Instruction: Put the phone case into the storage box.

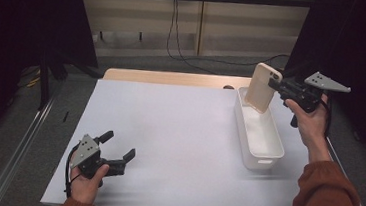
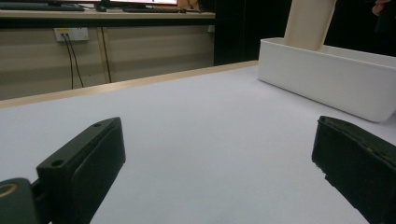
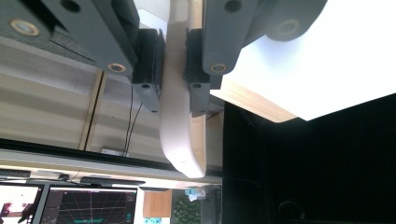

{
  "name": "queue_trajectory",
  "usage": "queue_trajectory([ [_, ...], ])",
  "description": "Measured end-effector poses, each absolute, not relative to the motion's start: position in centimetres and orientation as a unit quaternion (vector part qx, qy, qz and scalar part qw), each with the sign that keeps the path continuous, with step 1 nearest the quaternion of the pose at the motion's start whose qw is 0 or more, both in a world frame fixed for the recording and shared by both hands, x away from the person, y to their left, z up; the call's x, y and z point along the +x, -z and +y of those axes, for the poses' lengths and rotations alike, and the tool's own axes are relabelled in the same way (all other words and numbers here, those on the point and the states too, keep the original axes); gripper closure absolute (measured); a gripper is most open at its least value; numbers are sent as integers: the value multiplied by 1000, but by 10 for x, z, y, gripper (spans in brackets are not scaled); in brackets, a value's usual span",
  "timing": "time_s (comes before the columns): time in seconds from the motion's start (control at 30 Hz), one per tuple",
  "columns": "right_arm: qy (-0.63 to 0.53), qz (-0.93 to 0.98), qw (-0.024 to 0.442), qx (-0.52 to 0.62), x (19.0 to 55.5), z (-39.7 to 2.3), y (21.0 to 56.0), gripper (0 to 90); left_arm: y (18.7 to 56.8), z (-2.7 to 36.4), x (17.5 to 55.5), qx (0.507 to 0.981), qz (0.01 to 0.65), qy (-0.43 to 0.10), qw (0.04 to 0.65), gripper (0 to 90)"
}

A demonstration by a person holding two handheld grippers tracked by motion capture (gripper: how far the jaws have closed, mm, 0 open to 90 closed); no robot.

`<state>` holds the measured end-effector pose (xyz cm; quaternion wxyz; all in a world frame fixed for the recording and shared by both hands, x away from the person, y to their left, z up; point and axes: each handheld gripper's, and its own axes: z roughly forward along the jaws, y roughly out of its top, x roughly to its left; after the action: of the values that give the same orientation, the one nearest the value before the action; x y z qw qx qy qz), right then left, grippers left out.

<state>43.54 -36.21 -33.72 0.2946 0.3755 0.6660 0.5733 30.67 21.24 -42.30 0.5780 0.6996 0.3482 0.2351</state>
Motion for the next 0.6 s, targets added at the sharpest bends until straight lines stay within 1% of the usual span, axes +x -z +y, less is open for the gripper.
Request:
queue_trajectory([
  [0.33,-568,664,290,390,448,-367,352,802,423,212,307,700,349,-234,578,29],
  [0.6,-565,667,282,396,459,-363,363,802,424,213,307,701,349,-235,576,32],
])
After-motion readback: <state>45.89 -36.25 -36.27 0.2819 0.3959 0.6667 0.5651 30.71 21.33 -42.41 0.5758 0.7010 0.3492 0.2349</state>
